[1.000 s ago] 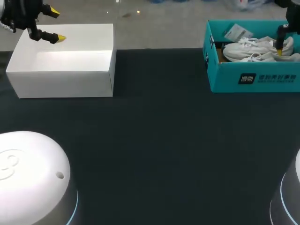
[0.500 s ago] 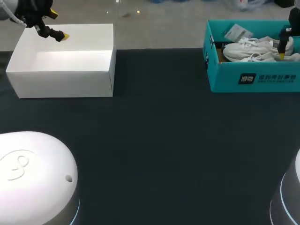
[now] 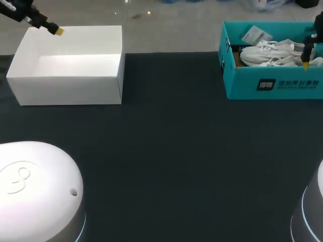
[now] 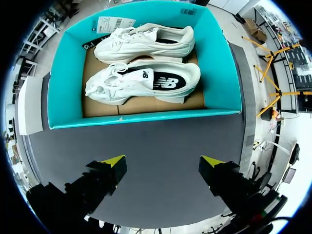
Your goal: Take the shoe out of the shoebox, open the shoe tongue, remove and reinsert the insole, then place the shoe into the shoebox
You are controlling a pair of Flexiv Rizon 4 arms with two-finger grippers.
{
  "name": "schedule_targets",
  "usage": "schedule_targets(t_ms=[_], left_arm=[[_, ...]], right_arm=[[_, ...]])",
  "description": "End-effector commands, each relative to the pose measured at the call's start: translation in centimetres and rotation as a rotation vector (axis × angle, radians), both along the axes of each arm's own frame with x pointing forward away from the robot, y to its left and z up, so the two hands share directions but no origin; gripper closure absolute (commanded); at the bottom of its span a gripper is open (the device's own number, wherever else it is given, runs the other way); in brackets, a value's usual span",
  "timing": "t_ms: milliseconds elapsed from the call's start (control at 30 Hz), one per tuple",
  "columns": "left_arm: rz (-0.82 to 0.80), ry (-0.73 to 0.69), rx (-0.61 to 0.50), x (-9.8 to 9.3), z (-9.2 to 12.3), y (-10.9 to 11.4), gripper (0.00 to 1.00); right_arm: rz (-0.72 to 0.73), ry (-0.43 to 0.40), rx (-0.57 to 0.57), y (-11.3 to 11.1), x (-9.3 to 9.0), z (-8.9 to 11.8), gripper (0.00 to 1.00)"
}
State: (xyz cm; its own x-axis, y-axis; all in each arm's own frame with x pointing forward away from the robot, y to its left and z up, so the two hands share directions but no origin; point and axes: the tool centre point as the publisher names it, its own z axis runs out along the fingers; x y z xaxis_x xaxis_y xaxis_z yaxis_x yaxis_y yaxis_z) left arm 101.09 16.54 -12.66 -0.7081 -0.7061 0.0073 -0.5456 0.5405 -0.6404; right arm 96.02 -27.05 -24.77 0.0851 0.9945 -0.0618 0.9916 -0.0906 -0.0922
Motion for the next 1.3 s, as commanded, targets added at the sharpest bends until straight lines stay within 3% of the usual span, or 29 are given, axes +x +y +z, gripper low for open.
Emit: schedule_targets(t_ms=[33,167,433,567,900,1033,1300], left_arm=[[0.188,0.268,-0.067,1.0,-0.3,0.9,0.0],[0.183,0.375,-0.044,1.2,-1.3,0.8,0.0],[0.172,0.557,0.283,1.0,-3.6,-0.2,0.0],[0.21,0.568,0.422,0.7,-4.2,-0.6,0.0],[0.286,0.647,0.58,-0.5,-5.6,-1.6,0.0],[0.334,0.663,0.555,-0.8,-6.4,-1.8,0.0],[0.481,0.583,0.321,-1.4,-5.8,-1.0,0.0]], right_arm=[[0.0,0.007,0.021,-0.6,-0.5,0.2,0.0],[0.027,-0.002,0.025,-0.2,-1.6,0.1,0.0],[0.127,-0.064,-0.042,0.7,-3.6,-0.7,0.0],[0.147,-0.067,-0.053,0.9,-4.1,-1.2,0.0],[0.145,-0.076,-0.05,1.3,-4.9,-1.0,0.0],[0.139,-0.082,-0.04,1.3,-5.0,-0.4,0.0],[0.117,-0.062,-0.04,1.2,-4.2,0.1,0.0]])
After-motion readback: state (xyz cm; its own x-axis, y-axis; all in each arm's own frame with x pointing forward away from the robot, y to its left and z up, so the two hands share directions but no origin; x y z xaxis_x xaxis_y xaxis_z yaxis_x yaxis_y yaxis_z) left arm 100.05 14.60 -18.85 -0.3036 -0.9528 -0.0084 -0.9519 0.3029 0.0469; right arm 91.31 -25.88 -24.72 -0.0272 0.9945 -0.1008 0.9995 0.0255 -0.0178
